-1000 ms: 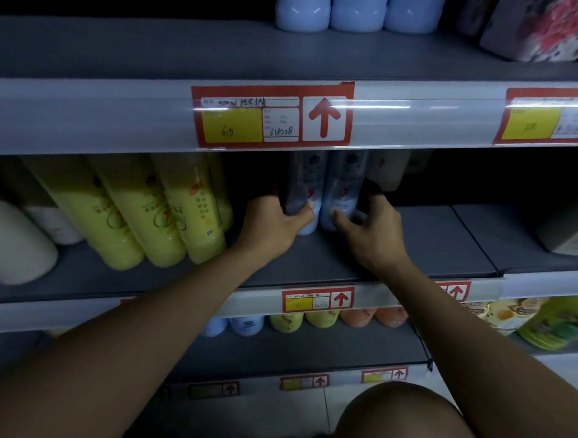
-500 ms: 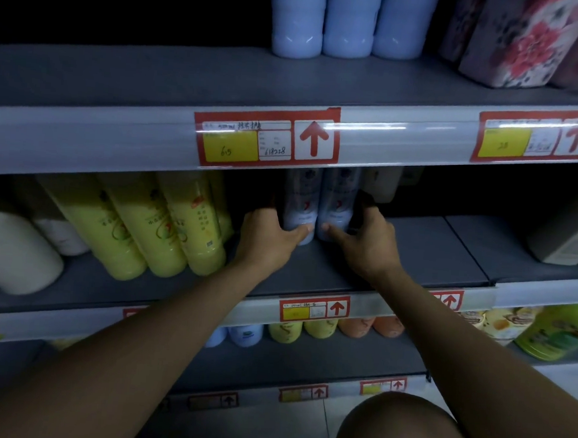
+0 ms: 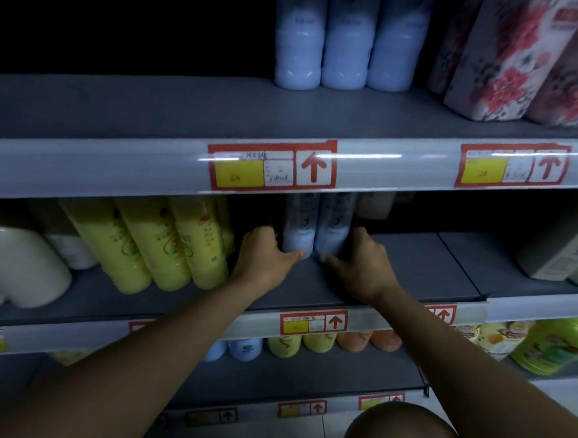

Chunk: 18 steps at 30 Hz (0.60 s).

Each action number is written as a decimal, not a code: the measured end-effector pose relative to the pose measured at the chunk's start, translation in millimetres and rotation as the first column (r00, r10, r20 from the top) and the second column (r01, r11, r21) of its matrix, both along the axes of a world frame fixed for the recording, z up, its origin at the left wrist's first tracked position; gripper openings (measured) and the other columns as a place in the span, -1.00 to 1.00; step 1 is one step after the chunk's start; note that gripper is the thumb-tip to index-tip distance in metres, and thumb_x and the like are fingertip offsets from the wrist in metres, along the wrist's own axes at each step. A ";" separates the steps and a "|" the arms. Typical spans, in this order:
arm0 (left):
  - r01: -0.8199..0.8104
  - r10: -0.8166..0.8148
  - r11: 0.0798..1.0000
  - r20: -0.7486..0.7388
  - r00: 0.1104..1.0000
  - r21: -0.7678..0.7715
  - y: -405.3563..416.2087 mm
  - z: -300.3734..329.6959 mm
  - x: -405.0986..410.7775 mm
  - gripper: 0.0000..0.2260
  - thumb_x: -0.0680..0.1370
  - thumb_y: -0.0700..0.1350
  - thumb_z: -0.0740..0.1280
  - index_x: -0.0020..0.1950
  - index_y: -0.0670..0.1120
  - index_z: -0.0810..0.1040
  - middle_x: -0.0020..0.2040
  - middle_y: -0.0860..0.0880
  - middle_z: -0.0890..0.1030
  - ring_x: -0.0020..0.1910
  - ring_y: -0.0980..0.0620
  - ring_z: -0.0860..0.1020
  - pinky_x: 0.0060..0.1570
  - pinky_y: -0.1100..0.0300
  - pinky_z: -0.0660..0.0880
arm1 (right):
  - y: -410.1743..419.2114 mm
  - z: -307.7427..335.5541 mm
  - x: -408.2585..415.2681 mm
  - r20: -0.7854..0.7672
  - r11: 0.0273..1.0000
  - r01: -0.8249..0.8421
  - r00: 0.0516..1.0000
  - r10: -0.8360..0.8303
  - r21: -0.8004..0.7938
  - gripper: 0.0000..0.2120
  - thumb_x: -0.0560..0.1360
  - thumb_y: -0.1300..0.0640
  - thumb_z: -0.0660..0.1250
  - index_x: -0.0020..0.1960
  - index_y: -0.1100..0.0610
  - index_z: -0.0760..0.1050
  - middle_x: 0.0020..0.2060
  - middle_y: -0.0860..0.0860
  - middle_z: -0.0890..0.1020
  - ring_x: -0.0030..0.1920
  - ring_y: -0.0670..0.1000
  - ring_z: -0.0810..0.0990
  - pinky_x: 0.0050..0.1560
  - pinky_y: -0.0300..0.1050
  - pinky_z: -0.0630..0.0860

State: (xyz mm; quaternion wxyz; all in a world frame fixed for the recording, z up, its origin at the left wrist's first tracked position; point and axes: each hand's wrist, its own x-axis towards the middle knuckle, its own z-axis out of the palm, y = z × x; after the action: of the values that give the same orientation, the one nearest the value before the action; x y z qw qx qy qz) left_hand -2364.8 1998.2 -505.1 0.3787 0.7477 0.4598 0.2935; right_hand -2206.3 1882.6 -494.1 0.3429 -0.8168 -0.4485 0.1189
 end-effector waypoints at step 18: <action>0.267 -0.244 0.877 -0.108 0.964 0.400 -92.2 127.6 -77.2 -0.80 0.51 -0.10 0.45 0.10 0.11 0.63 0.08 0.14 0.54 0.06 0.16 0.56 0.13 0.12 0.58 | -87.4 109.9 -60.8 0.313 0.973 -0.070 0.950 -0.002 0.218 -0.76 0.44 0.00 0.31 0.09 0.00 0.50 -0.08 -0.05 0.59 -0.13 0.04 0.59 -0.16 0.03 0.55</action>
State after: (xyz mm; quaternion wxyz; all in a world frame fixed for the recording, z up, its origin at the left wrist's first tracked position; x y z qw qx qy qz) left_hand -2442.1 1906.0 -377.5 0.2358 0.8722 0.2954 0.3104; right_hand -2267.1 1795.1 -384.2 0.3568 -0.7730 -0.5215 -0.0571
